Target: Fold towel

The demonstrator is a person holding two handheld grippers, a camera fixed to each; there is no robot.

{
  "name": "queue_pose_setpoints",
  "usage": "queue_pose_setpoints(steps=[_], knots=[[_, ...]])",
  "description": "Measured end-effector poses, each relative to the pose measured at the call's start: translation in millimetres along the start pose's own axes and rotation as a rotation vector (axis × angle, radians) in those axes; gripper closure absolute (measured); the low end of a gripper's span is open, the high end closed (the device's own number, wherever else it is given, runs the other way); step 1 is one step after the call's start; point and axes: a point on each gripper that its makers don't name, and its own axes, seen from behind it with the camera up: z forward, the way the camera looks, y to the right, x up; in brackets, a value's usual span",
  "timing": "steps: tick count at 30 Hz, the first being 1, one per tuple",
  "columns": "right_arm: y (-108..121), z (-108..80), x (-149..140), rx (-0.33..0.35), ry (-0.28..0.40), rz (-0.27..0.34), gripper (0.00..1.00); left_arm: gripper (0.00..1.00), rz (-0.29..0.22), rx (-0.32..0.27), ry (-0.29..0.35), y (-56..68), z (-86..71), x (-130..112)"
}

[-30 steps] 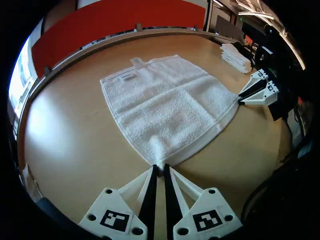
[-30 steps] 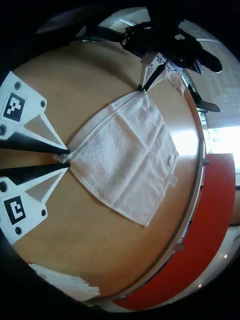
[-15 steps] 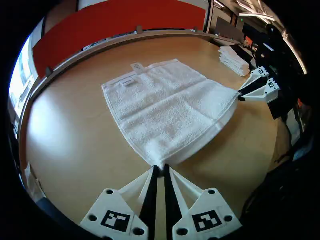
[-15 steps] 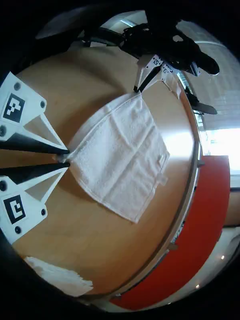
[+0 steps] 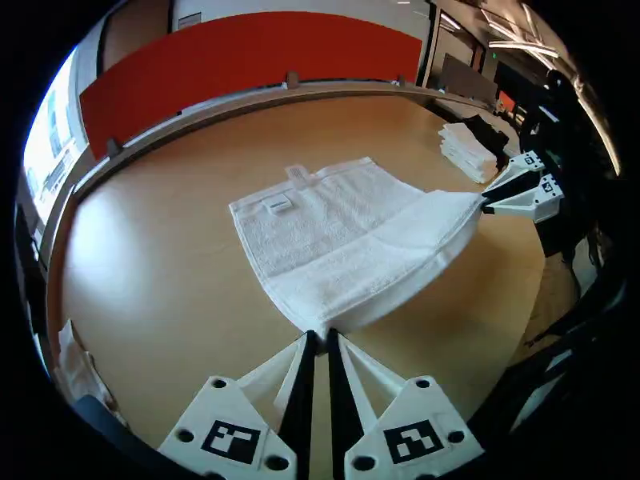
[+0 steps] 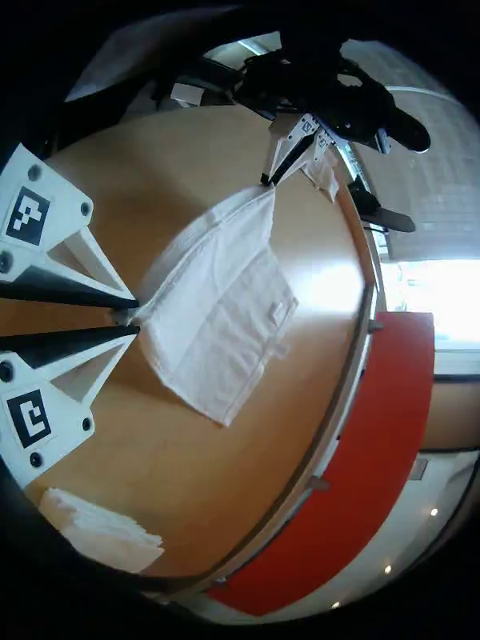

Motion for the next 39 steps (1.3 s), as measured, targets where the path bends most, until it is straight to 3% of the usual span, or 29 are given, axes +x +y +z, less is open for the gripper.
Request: queue_pose_setpoints(steps=[11,26,39], knots=[[-0.7,-26.4,23.2,-0.001,0.036,0.002,0.84,0.89,-0.036,-0.010,0.018,4.1,-28.4,18.9],[-3.3,-52.6,35.5,0.005,0.046,0.005,0.84,0.89,-0.048,-0.029,0.042,11.3,-52.3,34.9],[-4.0,-49.8,35.6,0.012,0.037,0.010,0.84,0.89,-0.048,-0.037,0.041,12.1,-49.6,35.9]])
